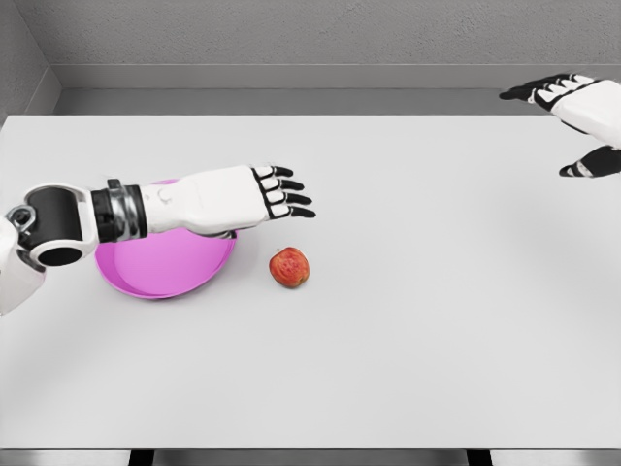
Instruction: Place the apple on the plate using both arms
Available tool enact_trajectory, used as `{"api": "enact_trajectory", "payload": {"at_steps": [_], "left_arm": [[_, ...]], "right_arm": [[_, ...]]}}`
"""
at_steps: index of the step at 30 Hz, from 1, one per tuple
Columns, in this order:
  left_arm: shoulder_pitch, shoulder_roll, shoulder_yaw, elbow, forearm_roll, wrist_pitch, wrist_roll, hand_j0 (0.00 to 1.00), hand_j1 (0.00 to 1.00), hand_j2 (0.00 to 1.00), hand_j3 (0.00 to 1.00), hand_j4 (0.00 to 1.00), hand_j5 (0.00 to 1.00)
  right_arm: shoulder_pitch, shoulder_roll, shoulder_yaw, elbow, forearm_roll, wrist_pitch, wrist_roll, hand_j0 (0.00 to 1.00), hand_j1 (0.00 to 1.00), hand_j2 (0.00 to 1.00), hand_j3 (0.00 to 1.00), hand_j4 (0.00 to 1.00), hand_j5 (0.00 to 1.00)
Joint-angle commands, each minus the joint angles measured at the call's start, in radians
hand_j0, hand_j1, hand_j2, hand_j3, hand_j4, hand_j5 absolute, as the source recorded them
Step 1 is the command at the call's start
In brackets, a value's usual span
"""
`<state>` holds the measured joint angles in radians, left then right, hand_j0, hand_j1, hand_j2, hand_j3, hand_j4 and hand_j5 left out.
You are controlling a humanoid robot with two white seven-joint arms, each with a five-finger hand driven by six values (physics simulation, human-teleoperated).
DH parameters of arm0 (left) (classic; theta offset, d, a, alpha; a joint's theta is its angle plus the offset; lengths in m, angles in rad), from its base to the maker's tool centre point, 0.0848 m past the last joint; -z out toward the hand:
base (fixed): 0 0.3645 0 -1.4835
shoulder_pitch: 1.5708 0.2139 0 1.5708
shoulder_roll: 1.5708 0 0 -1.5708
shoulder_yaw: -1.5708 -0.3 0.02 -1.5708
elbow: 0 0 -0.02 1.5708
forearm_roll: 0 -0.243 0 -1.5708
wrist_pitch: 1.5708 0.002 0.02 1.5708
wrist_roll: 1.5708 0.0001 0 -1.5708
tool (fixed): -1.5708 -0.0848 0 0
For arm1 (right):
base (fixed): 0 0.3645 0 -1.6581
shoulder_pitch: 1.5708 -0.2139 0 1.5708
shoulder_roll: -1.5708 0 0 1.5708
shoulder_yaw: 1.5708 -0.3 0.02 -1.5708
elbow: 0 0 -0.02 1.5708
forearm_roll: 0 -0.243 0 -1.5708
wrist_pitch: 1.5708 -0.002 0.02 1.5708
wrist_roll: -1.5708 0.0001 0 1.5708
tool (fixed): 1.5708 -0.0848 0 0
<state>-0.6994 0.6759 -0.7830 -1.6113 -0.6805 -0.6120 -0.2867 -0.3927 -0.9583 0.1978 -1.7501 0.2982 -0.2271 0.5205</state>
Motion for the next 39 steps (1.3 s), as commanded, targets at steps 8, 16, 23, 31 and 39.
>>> {"api": "enact_trajectory", "payload": {"at_steps": [8,16,23,31,39], "left_arm": [[-0.046,-0.032,-0.122,-0.001,-0.068,0.001,-0.061,1.0,1.0,1.0,1.0,1.0,1.0],[-0.048,-0.053,-0.147,-0.001,-0.096,0.001,-0.065,1.0,1.0,1.0,1.0,1.0,1.0],[-0.048,-0.064,-0.147,0.002,-0.156,0.001,-0.071,1.0,1.0,1.0,1.0,1.0,1.0],[-0.048,-0.064,-0.151,0.001,-0.22,0.001,-0.071,1.0,1.0,1.0,1.0,1.0,1.0],[-0.054,-0.058,-0.154,-0.021,-0.209,0.001,-0.152,1.0,1.0,1.0,1.0,1.0,1.0]], "right_arm": [[0.002,0.009,0.04,-0.003,-0.002,-0.024,0.0,1.0,1.0,1.0,1.0,1.0,1.0],[-0.003,-0.002,0.032,-0.005,-0.002,-0.029,0.0,1.0,1.0,1.0,1.0,1.0,1.0],[0.015,-0.003,0.037,-0.005,-0.001,-0.031,0.0,1.0,1.0,1.0,1.0,1.0,1.0],[0.017,0.015,0.037,-0.005,-0.001,-0.031,0.0,1.0,1.0,1.0,1.0,1.0,1.0],[0.018,0.015,0.031,-0.005,0.001,-0.031,0.0,1.0,1.0,1.0,1.0,1.0,1.0]]}}
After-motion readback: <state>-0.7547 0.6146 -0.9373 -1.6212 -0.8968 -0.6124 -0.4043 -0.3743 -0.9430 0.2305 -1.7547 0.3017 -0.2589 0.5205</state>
